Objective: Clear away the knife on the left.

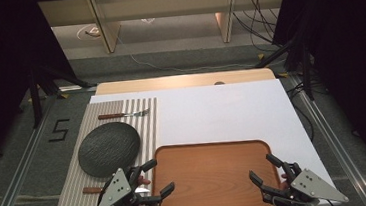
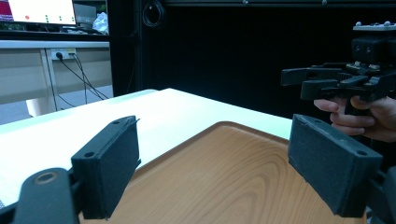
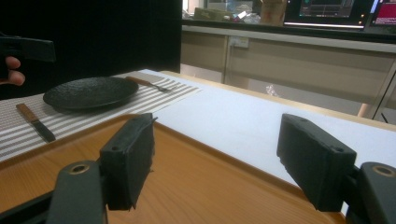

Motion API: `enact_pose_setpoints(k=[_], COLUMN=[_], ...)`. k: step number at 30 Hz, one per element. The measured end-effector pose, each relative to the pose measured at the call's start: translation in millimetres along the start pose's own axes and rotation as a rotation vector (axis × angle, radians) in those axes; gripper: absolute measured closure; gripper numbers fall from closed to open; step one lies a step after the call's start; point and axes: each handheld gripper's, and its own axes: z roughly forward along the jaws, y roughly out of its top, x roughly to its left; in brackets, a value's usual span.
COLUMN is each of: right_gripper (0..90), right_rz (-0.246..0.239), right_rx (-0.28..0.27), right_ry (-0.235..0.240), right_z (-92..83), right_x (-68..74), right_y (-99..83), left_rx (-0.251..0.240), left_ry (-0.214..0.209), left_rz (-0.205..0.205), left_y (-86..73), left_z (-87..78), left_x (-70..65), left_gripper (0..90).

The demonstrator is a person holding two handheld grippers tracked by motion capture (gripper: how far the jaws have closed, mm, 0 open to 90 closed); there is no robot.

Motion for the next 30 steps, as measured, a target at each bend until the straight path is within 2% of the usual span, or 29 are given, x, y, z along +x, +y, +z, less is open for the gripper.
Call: enact_pose_setpoints(k=[6,15,22,30], right_gripper=[28.7,28.6,28.7,28.7], right_rz=[0.000,-0.002,-0.005,-0.005], right_rx=[0.001,0.002,0.009,0.010], right_ry=[0.001,0.004,0.008,0.009], right_z=[0.1,0.3,0.9,0.8], right_x=[-0.1,0.0,0.3,0.3], right_y=[0.0,0.2,-0.1,0.1], left_rx=[-0.006,0.012,0.018,0.034], left_ry=[0.004,0.006,0.007,0.020], left_rz=[-0.006,0.006,0.035,0.041], left_y=[0.5,6.5,16.7,27.0], left_z=[-1.7,-5.6,-12.9,-21.5], left_x=[1.9,6.8,11.7,18.6], left_gripper=[16.3,16.2,16.4,16.4])
